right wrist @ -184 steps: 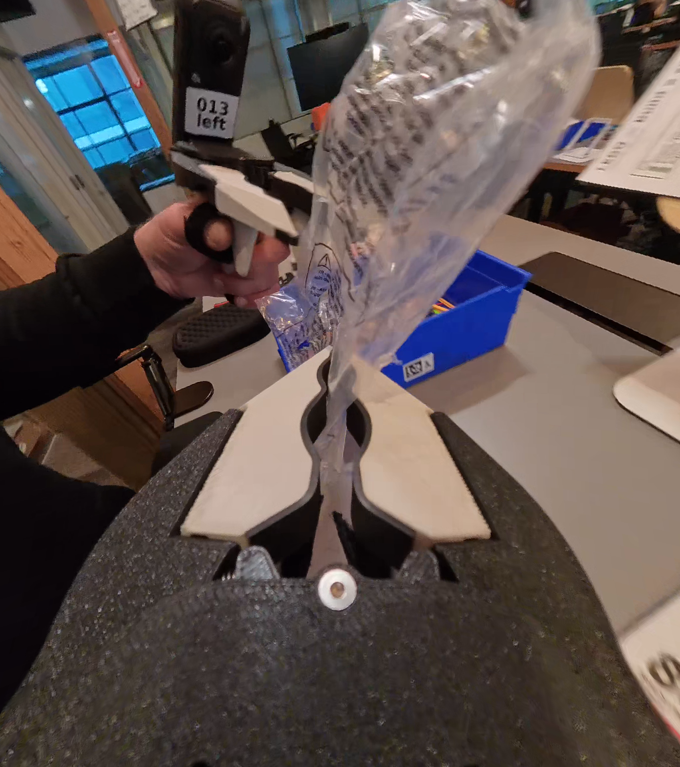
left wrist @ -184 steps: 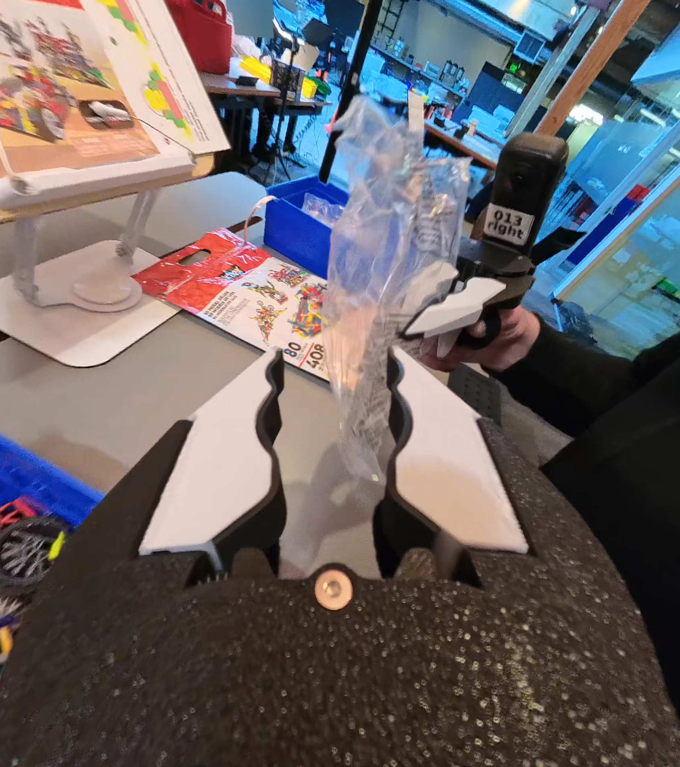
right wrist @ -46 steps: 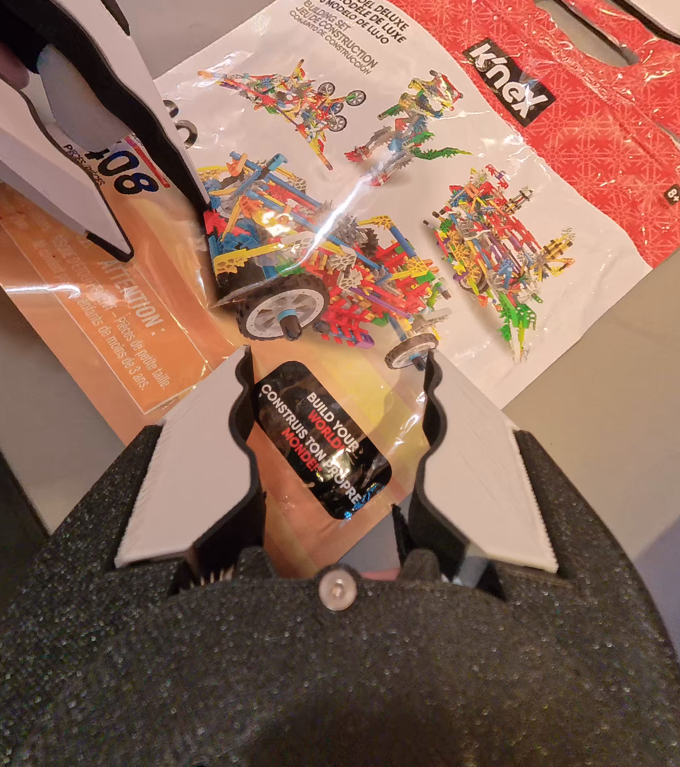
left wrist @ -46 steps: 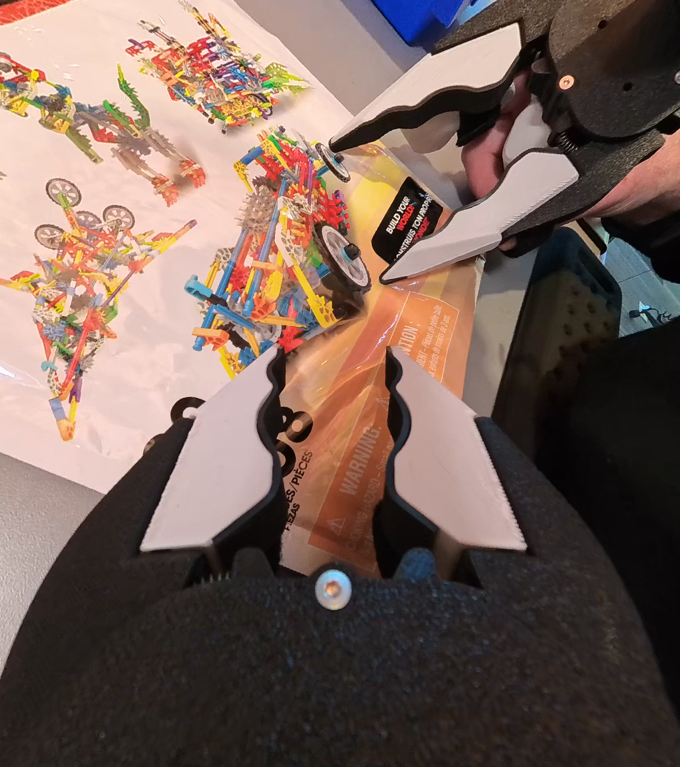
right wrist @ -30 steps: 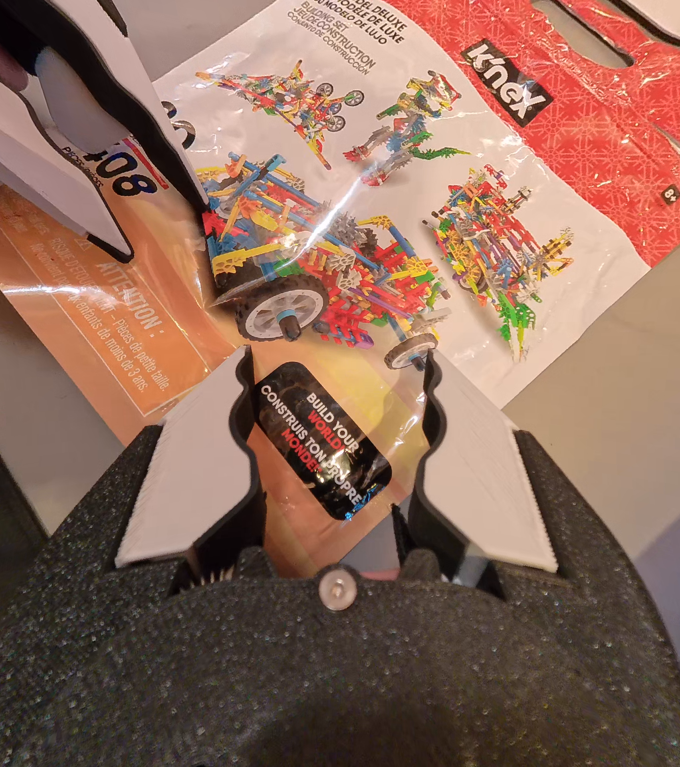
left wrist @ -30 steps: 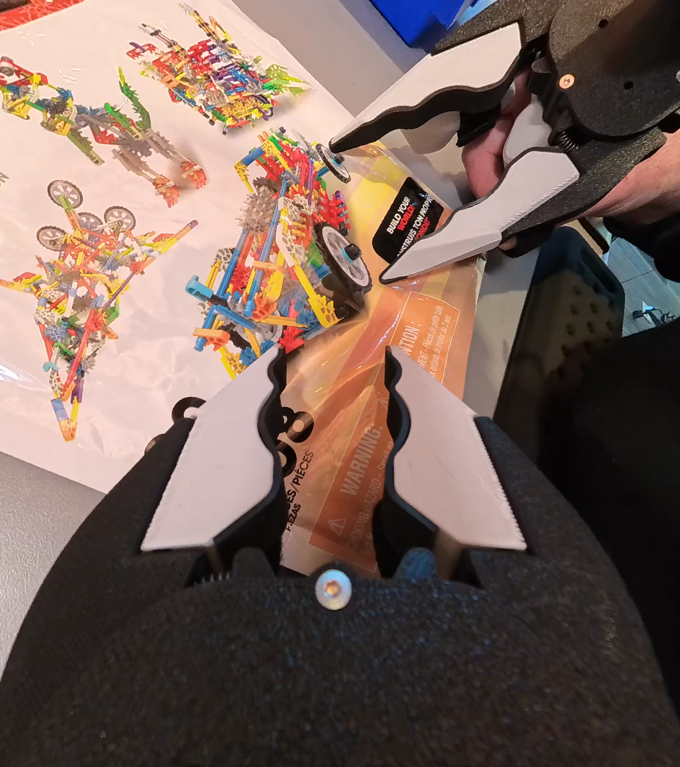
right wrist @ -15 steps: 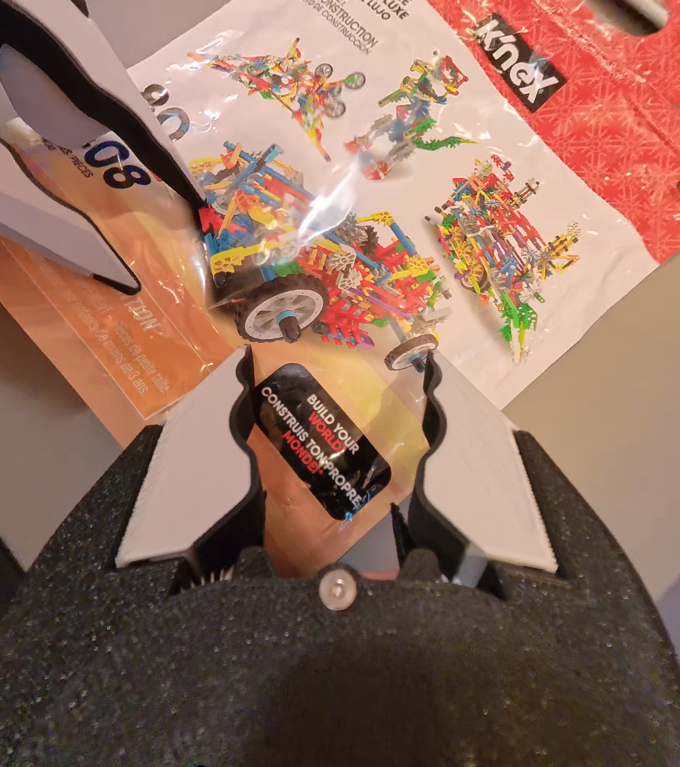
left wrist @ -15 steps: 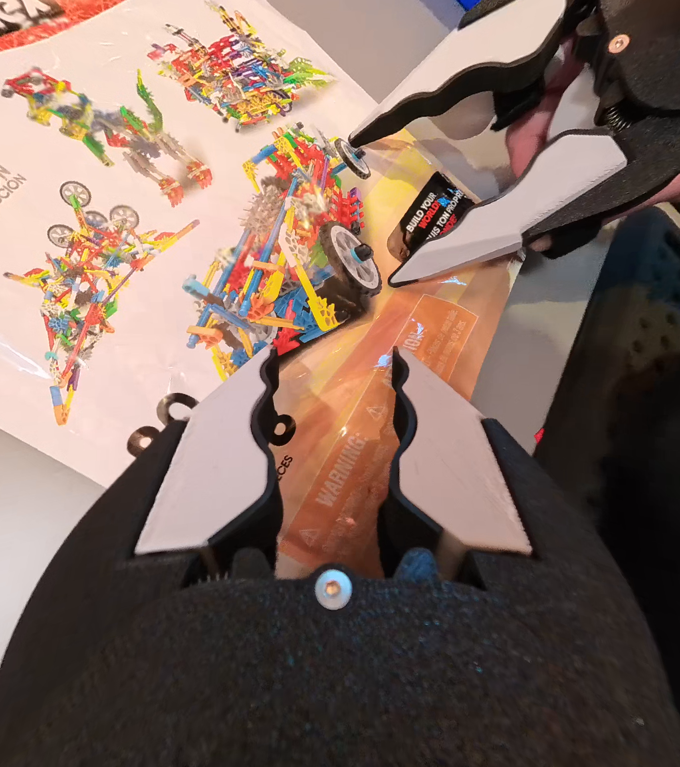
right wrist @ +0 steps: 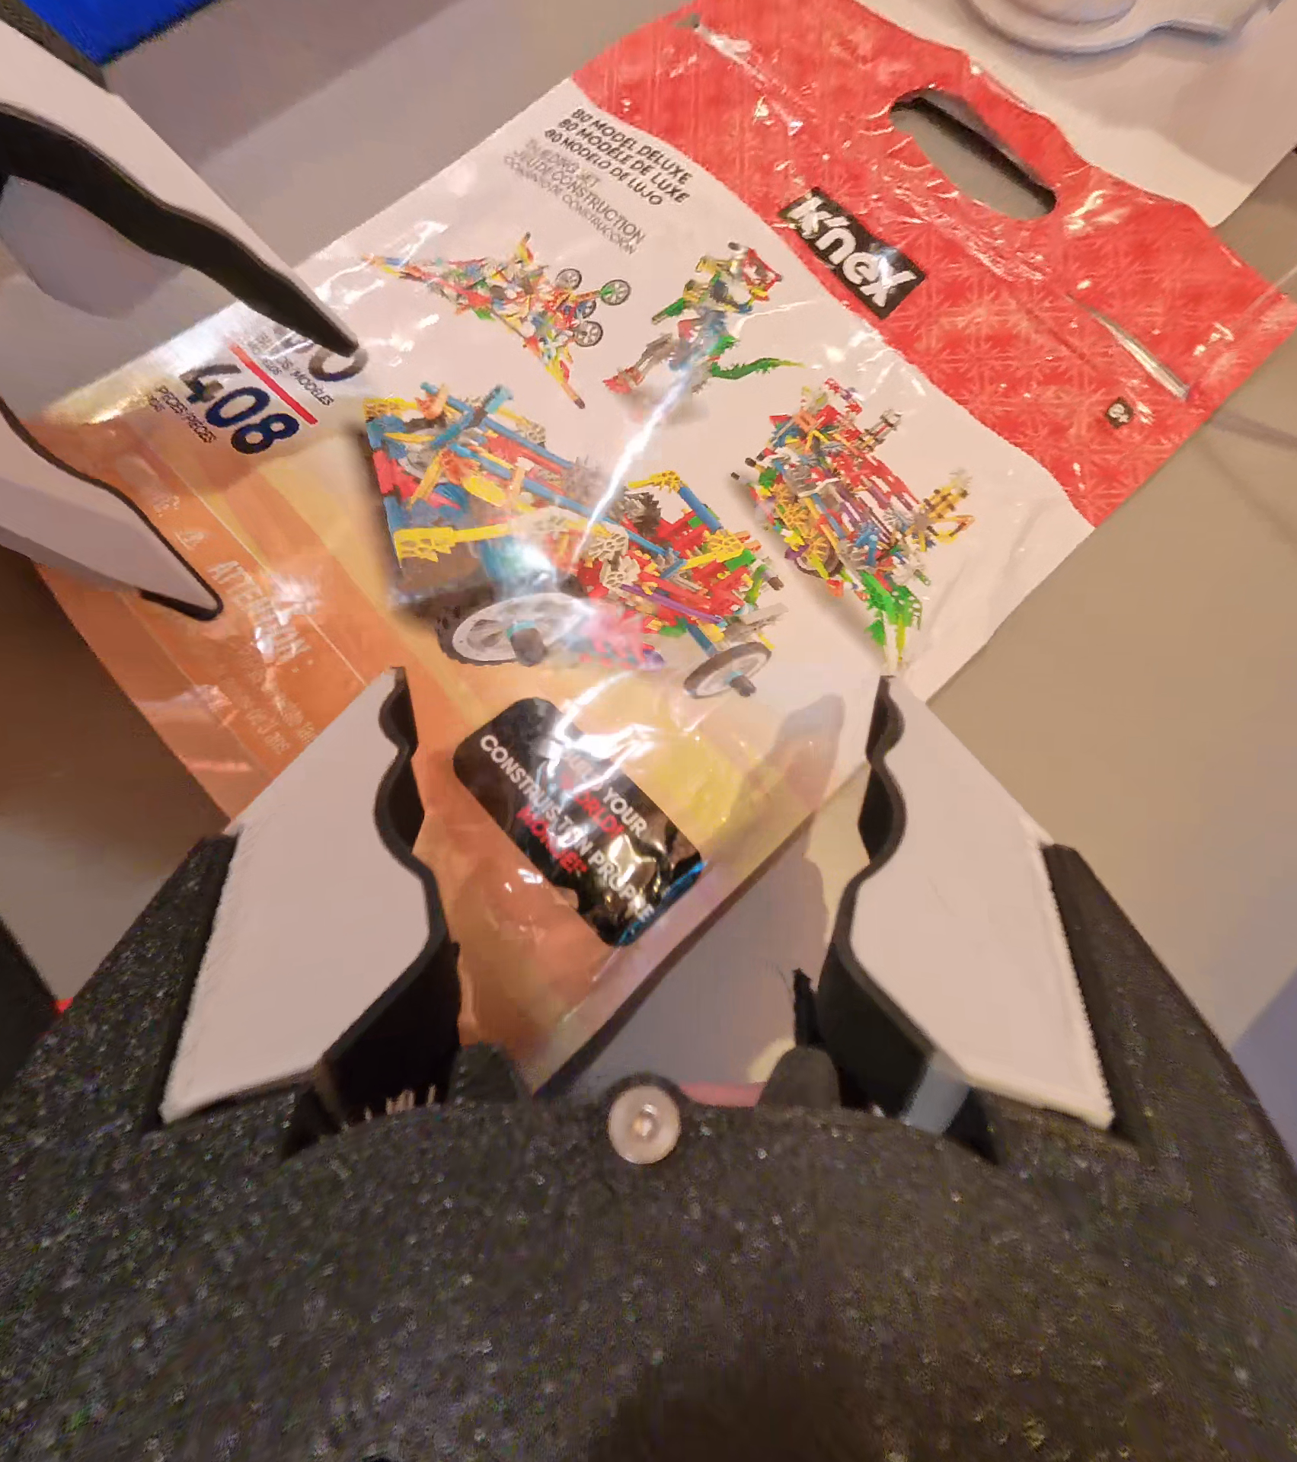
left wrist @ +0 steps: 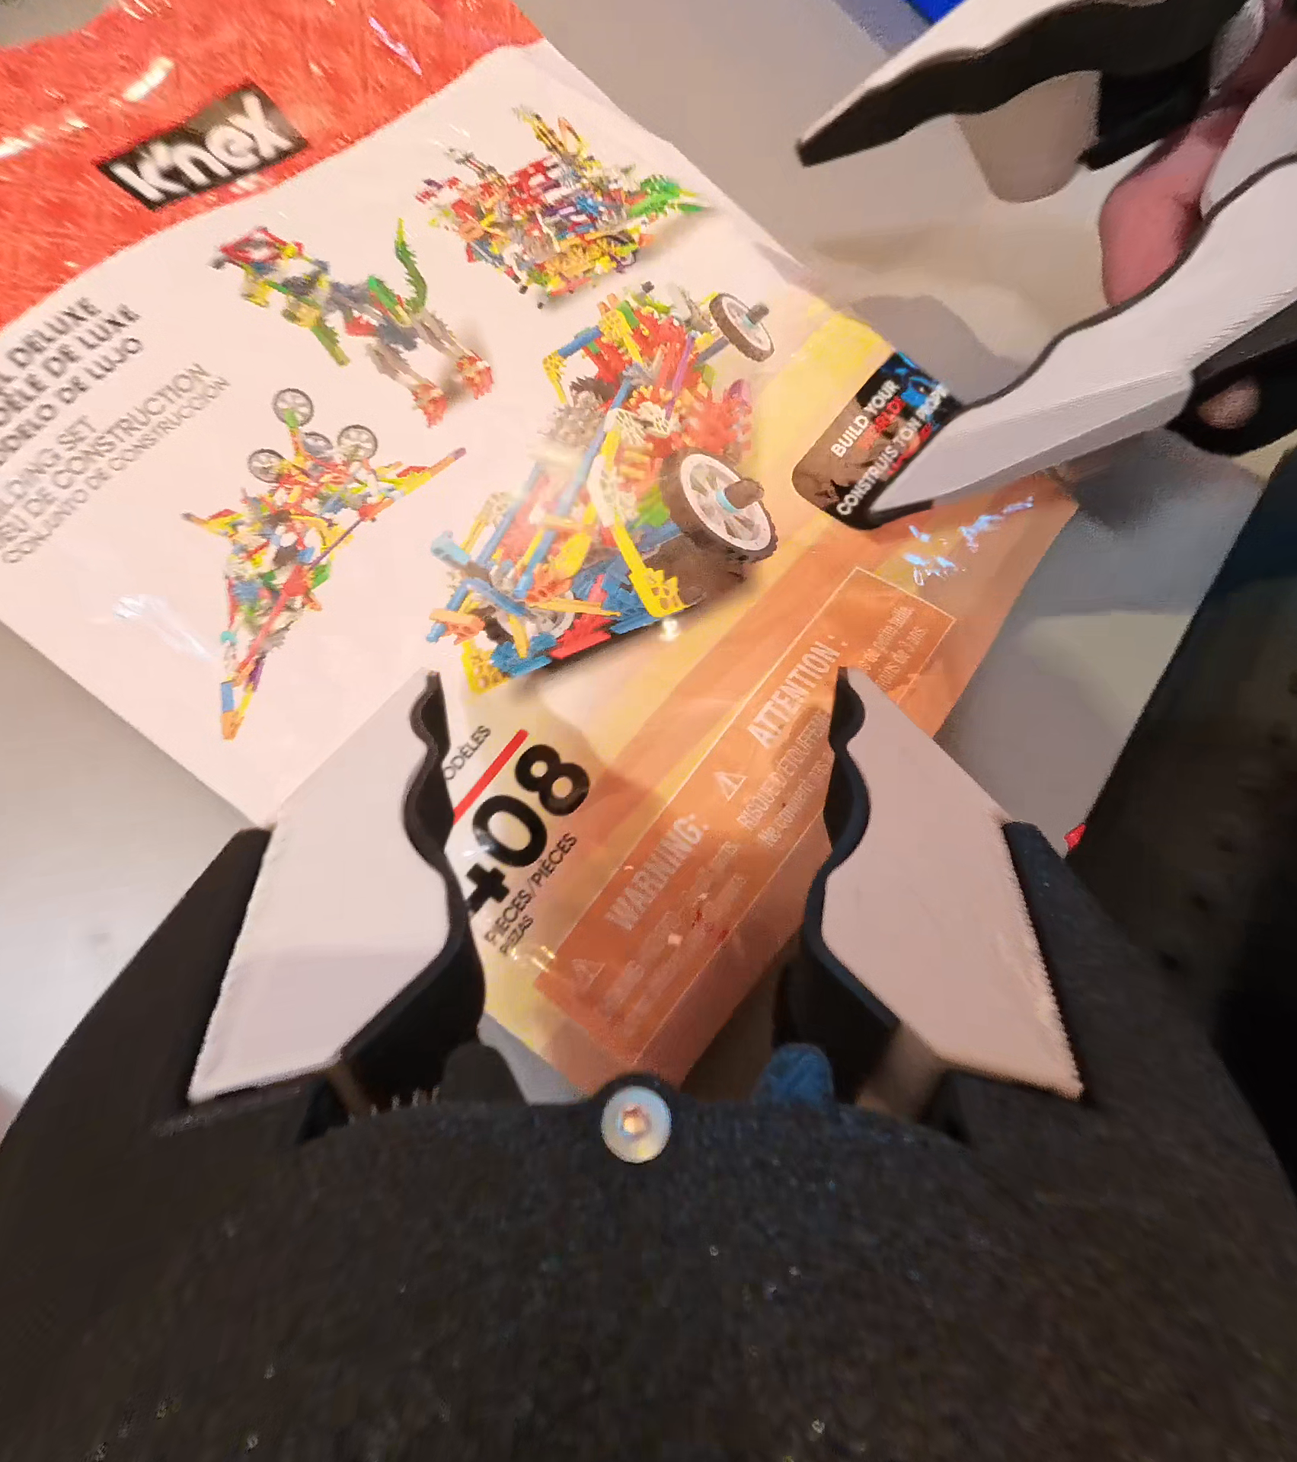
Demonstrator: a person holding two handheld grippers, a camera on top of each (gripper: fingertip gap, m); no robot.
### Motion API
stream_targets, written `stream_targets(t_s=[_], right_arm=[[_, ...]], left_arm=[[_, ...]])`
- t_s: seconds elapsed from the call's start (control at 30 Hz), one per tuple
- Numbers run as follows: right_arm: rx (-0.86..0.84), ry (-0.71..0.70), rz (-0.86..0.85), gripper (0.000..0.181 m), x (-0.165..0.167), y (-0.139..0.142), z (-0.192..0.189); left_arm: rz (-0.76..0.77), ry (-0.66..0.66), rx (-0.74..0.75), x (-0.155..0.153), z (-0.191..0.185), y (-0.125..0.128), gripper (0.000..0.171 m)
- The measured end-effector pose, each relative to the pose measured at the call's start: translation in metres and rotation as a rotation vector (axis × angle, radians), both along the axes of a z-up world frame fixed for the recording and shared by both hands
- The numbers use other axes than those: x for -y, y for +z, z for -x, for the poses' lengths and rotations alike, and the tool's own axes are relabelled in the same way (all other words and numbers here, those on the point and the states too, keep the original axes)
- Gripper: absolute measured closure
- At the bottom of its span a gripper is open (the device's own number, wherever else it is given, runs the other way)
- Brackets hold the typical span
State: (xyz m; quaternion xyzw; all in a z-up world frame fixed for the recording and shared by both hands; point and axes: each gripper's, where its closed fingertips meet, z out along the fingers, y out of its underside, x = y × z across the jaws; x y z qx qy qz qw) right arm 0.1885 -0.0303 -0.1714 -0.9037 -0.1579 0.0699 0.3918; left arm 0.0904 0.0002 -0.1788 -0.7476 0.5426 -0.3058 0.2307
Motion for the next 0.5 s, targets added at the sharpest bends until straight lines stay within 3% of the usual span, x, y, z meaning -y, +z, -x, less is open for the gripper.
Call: stream_targets(t_s=[0.27, 0.5], right_arm=[[-0.027, -0.081, 0.045, 0.052, 0.024, -0.014, -0.032], [-0.006, -0.092, 0.06, 0.044, 0.026, -0.033, -0.034]], left_arm=[[-0.058, 0.136, 0.024, -0.016, 0.021, 0.007, 0.075], [-0.034, 0.201, 0.019, -0.02, 0.033, -0.017, 0.067]])
